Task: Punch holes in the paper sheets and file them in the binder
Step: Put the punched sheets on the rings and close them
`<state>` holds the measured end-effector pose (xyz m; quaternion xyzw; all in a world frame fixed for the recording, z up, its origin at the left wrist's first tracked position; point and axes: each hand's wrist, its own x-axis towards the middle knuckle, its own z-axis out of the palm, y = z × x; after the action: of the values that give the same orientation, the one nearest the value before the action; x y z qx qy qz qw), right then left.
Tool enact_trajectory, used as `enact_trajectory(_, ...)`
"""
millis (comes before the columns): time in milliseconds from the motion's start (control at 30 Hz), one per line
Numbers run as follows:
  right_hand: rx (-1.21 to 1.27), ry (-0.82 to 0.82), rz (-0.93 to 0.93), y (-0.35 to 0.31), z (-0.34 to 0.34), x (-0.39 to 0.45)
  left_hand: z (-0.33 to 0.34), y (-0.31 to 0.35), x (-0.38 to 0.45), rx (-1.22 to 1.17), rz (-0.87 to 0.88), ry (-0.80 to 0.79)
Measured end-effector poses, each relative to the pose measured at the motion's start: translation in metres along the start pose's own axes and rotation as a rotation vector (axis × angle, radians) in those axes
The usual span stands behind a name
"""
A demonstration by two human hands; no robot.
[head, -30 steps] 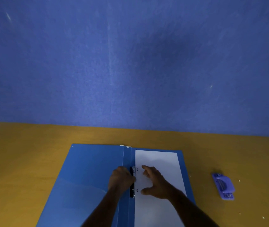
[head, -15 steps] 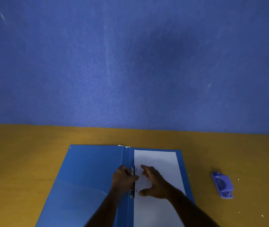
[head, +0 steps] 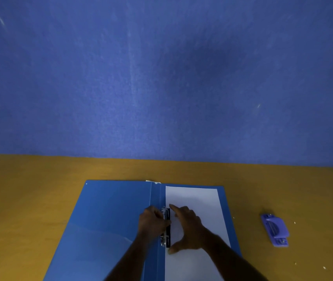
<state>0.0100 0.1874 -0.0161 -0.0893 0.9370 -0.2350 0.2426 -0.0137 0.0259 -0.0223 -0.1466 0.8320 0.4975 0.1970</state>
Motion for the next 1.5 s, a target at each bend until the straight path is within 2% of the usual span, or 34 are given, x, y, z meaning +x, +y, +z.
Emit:
enact_trajectory(167,-0.051,0.033,0.014,-0.001,0.006,0.003,-0.003,0.002,0.002,0.127,0.064,0.002)
enact_trajectory(400,-0.087,-0.002,0.014,-0.001,0.004,0.004,-0.004,-0.004,0.002,0.207,0.189,0.031)
enact_trajectory(500,-0.067,-0.005,0.01,-0.001,0.002,0.004,-0.003,-0.008,0.001,0.16,0.243,0.003)
enact_trajectory(600,-0.082,0.0,0.003,-0.001,0.002,0.004,-0.005,-0.01,0.003,0.252,0.35,-0.018)
enact_trajectory(667,-0.1,0.007,-0.018,-0.001,0.002,0.004,-0.009,-0.012,0.003,0.251,0.38,-0.09)
enact_trajectory(833,-0.179,0.041,-0.067,0.001,0.005,0.002,-0.02,-0.02,0.012,0.321,0.365,-0.309)
enact_trajectory(900,-0.199,0.047,-0.073,0.002,0.006,0.002,-0.019,-0.021,0.013,0.345,0.36,-0.35)
enact_trajectory(1233,-0.262,0.07,-0.117,0.003,0.008,-0.001,-0.02,-0.02,0.005,0.428,0.48,-0.293)
enact_trajectory(1500,-0.271,0.027,-0.111,0.004,0.005,0.003,-0.02,-0.02,0.004,0.414,0.412,-0.305)
